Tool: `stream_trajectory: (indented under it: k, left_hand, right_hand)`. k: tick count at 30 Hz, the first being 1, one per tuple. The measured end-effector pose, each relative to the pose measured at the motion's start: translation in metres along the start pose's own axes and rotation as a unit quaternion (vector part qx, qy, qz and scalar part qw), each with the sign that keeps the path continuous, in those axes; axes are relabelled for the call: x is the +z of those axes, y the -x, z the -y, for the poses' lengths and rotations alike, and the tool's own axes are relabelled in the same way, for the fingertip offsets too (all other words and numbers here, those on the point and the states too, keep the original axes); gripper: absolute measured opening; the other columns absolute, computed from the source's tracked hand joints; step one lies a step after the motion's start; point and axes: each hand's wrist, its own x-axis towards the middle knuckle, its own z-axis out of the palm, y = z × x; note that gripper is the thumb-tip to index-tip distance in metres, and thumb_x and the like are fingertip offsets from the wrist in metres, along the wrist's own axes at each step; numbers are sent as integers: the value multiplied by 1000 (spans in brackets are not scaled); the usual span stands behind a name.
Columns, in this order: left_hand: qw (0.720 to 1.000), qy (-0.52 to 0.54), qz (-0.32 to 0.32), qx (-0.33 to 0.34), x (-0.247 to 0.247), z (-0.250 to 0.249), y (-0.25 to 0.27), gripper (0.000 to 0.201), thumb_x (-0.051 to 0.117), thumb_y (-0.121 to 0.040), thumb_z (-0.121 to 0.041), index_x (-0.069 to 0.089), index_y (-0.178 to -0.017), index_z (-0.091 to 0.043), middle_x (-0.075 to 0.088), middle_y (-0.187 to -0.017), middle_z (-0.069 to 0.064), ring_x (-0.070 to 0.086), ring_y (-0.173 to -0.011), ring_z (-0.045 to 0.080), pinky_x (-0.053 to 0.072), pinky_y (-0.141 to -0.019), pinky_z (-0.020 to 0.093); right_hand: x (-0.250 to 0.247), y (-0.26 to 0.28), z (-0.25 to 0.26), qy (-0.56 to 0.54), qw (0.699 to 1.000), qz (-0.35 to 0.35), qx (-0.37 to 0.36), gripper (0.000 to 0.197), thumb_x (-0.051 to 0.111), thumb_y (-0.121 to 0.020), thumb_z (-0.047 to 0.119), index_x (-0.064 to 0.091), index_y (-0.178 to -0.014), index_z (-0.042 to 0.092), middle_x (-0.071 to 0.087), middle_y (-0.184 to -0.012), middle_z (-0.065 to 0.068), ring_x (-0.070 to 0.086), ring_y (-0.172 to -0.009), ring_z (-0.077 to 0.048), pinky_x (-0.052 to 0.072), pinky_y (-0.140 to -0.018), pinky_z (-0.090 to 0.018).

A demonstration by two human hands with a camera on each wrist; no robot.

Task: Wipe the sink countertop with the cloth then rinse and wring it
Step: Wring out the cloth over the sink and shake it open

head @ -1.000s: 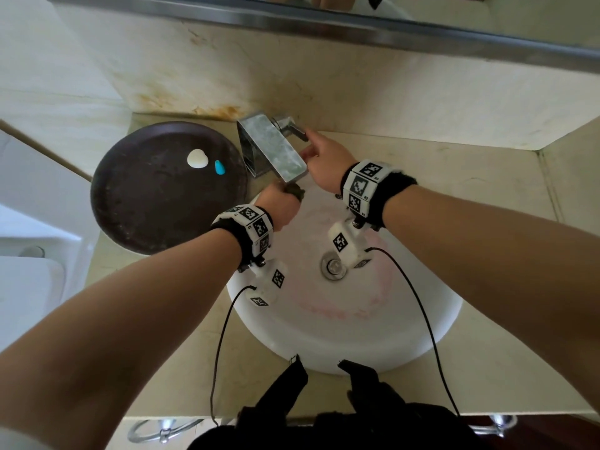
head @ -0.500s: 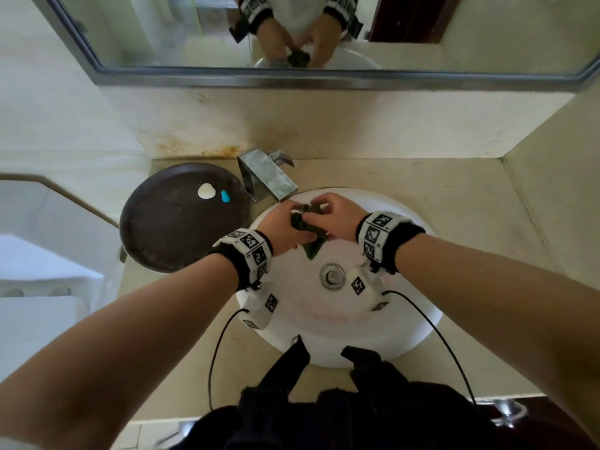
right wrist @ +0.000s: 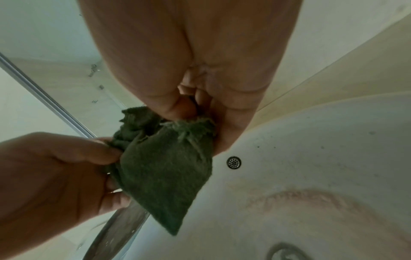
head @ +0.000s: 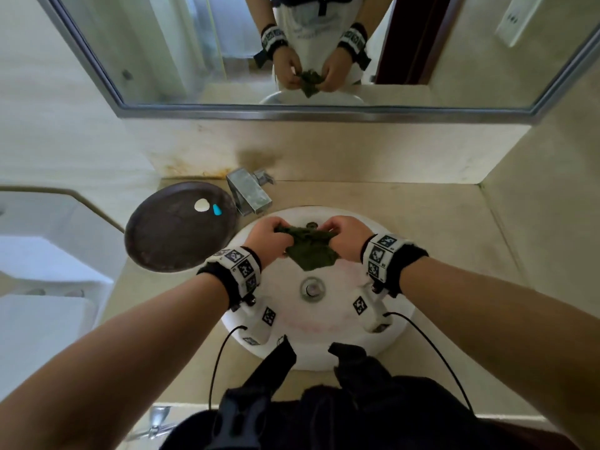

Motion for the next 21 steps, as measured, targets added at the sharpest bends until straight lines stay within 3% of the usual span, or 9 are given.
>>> stream_trajectory:
  k: [2, 6, 8, 11, 14, 17, 21]
  left_hand:
    - [1000, 14, -7, 5, 3, 0, 4, 10, 60, -84, 1, 59, -88, -9, 63, -87, 13, 63, -81, 26, 57, -75, 37]
    - [997, 75, -18, 8, 7, -4, 10, 11, 61, -92, -18, 62, -100, -11, 67, -93, 10, 67, -80, 22, 58, -73, 34]
    - [996, 74, -40, 14, 6, -5, 10, 14, 54, -97, -23, 65, -97, -15, 69, -94, 10, 68, -81, 23, 57, -69, 33]
    - [995, 64, -72, 33, 3, -8, 9, 19, 50, -98, -20, 69, -94, -19, 71, -92, 9, 69, -79, 22, 58, -70, 35]
    - [990, 79, -110, 31, -2, -12, 7, 23, 50, -98, -18, 70, -107, -18, 71, -90, 2, 69, -81, 18, 56, -74, 36]
    - [987, 78, -138, 31, -13, -12, 1, 26, 51, -97, -18, 69, -116, -15, 68, -87, -4, 69, -80, 16, 56, -72, 36]
    - [983, 38, -169, 55, -30, -9, -7, 27, 52, -96, -19, 71, -114, -16, 71, -91, -1, 65, -78, 12, 51, -70, 26]
  right_hand:
    - [-4, 2, -5, -18, 1000, -9, -10, 20, 52, -83, 7, 64, -92, 21, 66, -94, -6, 64, -92, -28, 57, -83, -43]
    - [-9, 3, -16, -37, 999, -27, -30, 19, 48, -93, 16, 66, -98, 13, 65, -92, -9, 62, -91, -28, 54, -85, -42]
    - [-11, 4, -21, -42, 997, -32, -48, 24, 45, -97, 21, 66, -94, 9, 62, -86, -8, 58, -82, -24, 50, -76, -35]
    - [-13, 4, -23, -44, 995, -59, -61, 39, 43, -99, 30, 57, -73, 6, 53, -67, -8, 47, -65, -21, 36, -62, -30]
    - [-18, 1, -19, -55, 989, -111, -74, 40, 45, -99, 29, 51, -65, 9, 45, -61, -8, 40, -60, -20, 30, -53, -29]
    - [-25, -2, -12, -65, 984, -147, -71, 37, 45, -100, 26, 61, -75, 3, 55, -68, -11, 48, -64, -23, 34, -54, -28]
    - [-32, -8, -5, -73, 977, -193, -62, 39, 44, -99, 25, 65, -87, -6, 66, -84, -25, 58, -75, -32, 47, -72, -38]
